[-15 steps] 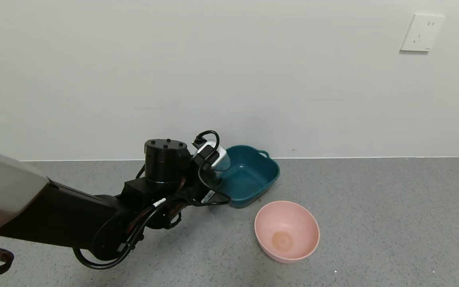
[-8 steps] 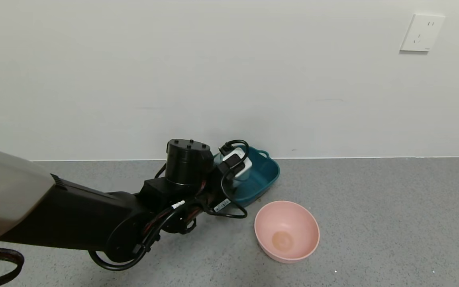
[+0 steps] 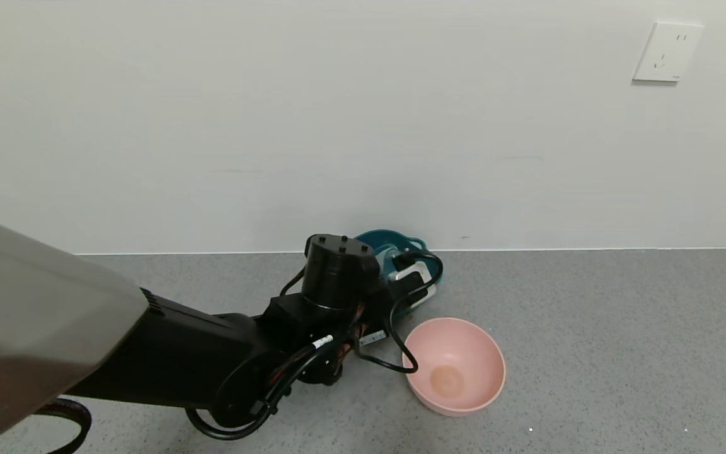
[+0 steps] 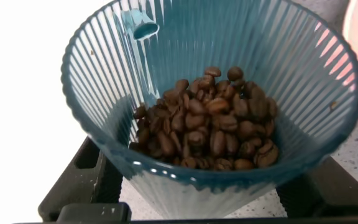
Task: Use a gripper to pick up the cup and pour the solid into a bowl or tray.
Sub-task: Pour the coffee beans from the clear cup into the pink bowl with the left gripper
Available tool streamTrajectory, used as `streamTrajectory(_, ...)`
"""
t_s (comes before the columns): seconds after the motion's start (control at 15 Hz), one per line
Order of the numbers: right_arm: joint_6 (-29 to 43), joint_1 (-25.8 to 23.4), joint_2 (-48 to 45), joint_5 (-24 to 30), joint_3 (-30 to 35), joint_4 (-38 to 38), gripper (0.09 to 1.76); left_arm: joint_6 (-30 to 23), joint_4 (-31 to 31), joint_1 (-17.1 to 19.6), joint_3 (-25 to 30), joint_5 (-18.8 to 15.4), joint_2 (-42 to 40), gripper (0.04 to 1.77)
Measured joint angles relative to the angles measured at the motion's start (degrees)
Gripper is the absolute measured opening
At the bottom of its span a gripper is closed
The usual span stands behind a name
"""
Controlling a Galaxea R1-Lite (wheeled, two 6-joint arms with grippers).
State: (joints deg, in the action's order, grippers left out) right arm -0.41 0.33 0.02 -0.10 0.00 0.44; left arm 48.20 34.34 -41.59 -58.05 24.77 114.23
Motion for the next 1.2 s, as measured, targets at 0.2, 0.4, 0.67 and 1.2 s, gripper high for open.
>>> streamTrajectory(0.2,0.00,0.00,0.00,0.02,0.00,0.00,1.71,4.50,0.00,-1.43,-1.10,1.40,1.79,1.34)
streamTrajectory(0.4,0.00,0.00,0.00,-0.01,0.00,0.00,1.71,9.35,-0.02,-2.52,-1.49,2.54,3.06,1.34)
streamTrajectory(0.67,0.00,-0.02,0.00,-0.01,0.00,0.00,1.71,17.12,0.00,-3.30,-2.34,3.94,3.61,1.34)
streamTrajectory(1.2,0.00,-0.02,0.00,0.00,0.00,0.00,1.71,28.31,0.06,-3.52,-3.19,4.02,4.66,1.34)
